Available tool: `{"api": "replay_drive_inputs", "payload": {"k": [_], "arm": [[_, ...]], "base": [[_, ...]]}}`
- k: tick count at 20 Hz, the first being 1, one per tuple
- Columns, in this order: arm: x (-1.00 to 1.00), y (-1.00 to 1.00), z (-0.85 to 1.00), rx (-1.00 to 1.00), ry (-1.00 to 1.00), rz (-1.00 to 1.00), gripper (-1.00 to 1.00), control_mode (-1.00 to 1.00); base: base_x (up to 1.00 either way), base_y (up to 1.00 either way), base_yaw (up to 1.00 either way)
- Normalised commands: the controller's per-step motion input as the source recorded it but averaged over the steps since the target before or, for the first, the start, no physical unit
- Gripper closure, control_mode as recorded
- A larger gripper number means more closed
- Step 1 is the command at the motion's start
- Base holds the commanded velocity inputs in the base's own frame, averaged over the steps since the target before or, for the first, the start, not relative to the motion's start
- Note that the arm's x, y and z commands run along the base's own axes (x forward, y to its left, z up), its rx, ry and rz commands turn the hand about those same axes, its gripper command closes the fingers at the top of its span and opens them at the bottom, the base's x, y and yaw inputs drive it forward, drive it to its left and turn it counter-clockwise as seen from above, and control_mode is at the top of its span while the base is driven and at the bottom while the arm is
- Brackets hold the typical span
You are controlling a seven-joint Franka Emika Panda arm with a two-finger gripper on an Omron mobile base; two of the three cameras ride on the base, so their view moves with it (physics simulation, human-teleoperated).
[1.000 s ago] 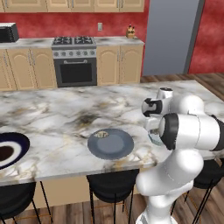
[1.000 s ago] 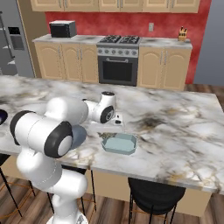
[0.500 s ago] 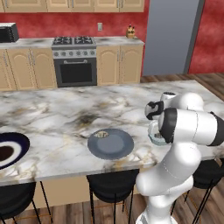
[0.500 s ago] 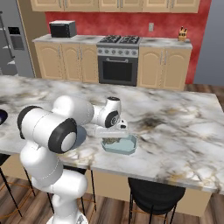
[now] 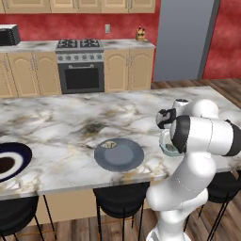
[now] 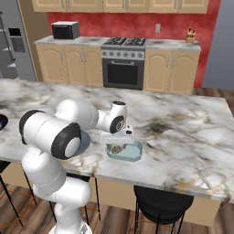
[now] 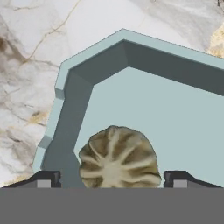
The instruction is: Place two dumplings into each of the tupperware containers and then place the containers in the fridge.
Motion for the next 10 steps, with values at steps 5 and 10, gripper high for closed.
{"api": "replay_drive_inputs", "payload": {"k": [5, 10], "arm": [[0.00, 0.00, 0.10, 0.00, -0.01, 0.00, -1.00, -1.00], [-0.01, 0.37, 0.39, 0.00, -0.01, 0.02, -1.00, -1.00]], "base": [[0.00, 0.00, 0.00], [0.00, 0.00, 0.00]]}}
